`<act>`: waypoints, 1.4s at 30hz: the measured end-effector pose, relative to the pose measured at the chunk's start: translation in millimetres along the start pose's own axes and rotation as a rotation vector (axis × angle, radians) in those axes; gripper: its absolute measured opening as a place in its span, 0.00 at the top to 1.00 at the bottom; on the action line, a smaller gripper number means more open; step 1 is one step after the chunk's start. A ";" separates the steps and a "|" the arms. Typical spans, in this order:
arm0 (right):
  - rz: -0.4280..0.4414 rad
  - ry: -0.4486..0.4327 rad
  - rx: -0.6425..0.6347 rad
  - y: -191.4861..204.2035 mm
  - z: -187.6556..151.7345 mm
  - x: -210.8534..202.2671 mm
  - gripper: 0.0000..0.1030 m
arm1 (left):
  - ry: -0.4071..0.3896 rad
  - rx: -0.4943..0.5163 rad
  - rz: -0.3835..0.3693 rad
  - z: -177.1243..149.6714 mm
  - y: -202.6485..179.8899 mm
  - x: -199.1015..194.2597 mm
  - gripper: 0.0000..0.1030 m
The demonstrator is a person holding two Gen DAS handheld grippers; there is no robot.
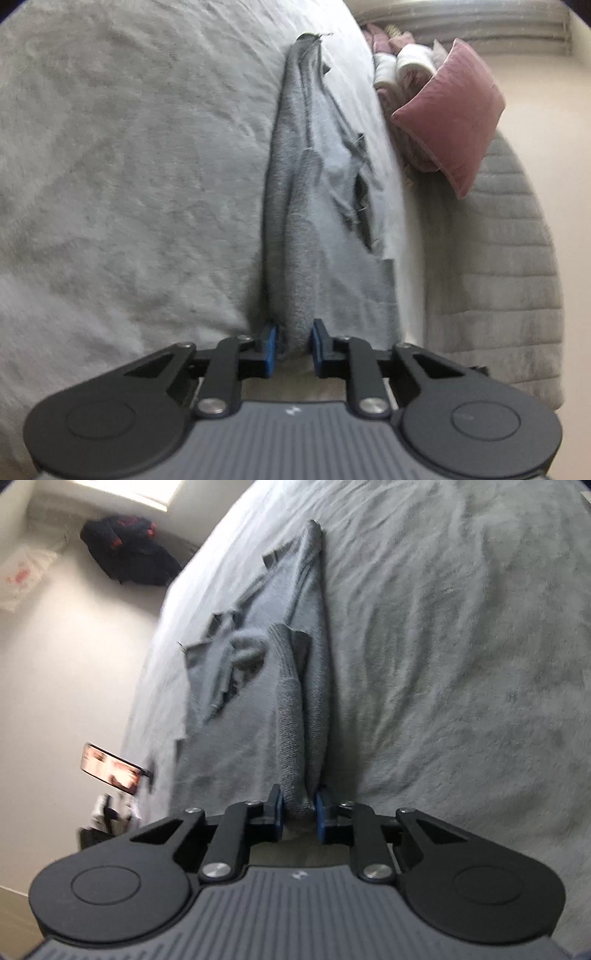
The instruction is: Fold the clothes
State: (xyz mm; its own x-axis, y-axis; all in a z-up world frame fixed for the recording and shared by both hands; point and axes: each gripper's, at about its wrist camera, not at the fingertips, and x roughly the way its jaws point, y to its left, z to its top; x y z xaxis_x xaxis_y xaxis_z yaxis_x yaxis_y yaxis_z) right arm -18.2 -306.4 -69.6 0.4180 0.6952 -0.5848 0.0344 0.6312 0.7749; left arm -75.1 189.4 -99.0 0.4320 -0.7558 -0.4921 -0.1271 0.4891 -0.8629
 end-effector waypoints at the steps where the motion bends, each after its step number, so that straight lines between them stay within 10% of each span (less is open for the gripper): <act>1: 0.019 -0.010 0.010 0.4 0.4 -3.2 0.81 | -0.011 -0.003 -0.019 -1.5 -1.9 -0.9 0.83; 22: 0.246 -0.220 0.060 42.8 61.4 7.7 0.81 | -0.381 -0.216 -0.406 37.0 -30.2 -5.8 0.87; 42: 0.180 -0.334 0.165 28.0 159.7 107.6 0.81 | -0.467 -0.290 -0.304 179.1 -21.8 82.0 0.87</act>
State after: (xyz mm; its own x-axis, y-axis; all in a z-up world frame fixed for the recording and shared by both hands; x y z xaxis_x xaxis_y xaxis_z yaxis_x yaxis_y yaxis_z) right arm 172.8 -268.9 -72.5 0.7017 0.6222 -0.3472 0.0672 0.4273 0.9016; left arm 123.1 194.8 -99.9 0.8233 -0.5402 -0.1741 -0.1460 0.0949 -0.9847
